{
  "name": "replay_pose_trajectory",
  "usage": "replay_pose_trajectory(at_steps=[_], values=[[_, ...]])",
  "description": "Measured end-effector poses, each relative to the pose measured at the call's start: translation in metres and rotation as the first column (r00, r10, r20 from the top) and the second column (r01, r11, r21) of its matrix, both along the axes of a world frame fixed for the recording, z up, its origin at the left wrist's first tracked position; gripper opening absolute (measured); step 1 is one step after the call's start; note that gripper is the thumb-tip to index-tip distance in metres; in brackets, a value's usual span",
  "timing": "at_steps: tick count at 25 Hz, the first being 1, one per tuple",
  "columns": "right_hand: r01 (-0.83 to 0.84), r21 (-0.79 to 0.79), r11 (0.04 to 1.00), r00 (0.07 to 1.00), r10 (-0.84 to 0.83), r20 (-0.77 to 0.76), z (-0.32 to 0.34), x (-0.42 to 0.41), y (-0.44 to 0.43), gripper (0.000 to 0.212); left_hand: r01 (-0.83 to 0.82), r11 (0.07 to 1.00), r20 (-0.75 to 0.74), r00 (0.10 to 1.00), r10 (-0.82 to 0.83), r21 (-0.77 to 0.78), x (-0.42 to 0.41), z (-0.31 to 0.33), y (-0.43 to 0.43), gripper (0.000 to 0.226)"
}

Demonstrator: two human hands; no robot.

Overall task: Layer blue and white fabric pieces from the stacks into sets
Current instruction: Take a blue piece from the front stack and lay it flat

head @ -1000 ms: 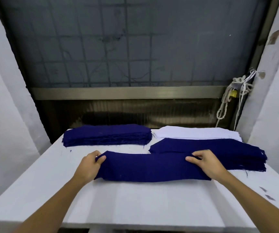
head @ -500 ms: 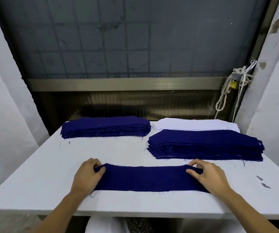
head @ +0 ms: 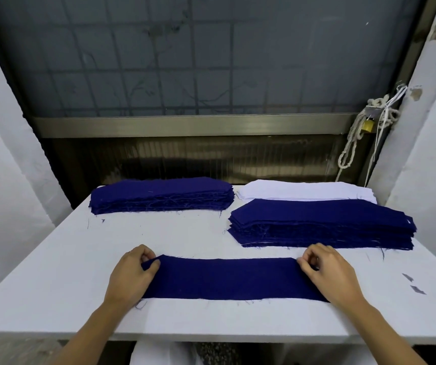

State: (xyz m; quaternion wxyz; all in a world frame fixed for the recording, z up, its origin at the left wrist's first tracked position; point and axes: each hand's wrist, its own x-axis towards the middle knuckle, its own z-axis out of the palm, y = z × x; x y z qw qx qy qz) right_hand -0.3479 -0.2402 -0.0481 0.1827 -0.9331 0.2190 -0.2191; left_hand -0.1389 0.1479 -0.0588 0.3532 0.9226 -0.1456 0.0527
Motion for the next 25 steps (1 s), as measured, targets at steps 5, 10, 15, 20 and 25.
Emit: replay_pose_trajectory(at_steps=[5, 10, 15, 20, 25], values=[[-0.012, 0.073, 0.997, 0.996, 0.006, 0.09, 0.01, 0.004, -0.003, 0.028, 0.031, 0.999, -0.049, 0.998, -0.031, -0.014, 0.006, 0.012, -0.004, 0.015], [0.006, 0.065, 0.998, 0.982, -0.018, 0.189, 0.049, 0.039, -0.027, 0.023, 0.133, 0.991, 0.034, 0.99, -0.133, 0.007, 0.037, 0.063, -0.055, 0.014], [0.035, 0.168, 0.985, 0.986, -0.061, 0.154, 0.078, 0.097, -0.064, 0.02, 0.266, 0.958, -0.043, 0.961, -0.272, -0.108, 0.07, 0.101, -0.149, 0.013], [0.049, 0.181, 0.982, 0.999, -0.051, 0.004, 0.08, 0.162, -0.102, 0.015, 0.311, 0.945, -0.12, 0.939, -0.322, -0.102, 0.108, 0.107, -0.243, 0.012], [0.069, 0.148, 0.987, 0.98, -0.04, -0.195, 0.066, 0.22, -0.131, 0.011, 0.336, 0.941, -0.148, 0.93, -0.336, -0.021, 0.142, 0.09, -0.315, 0.017]])
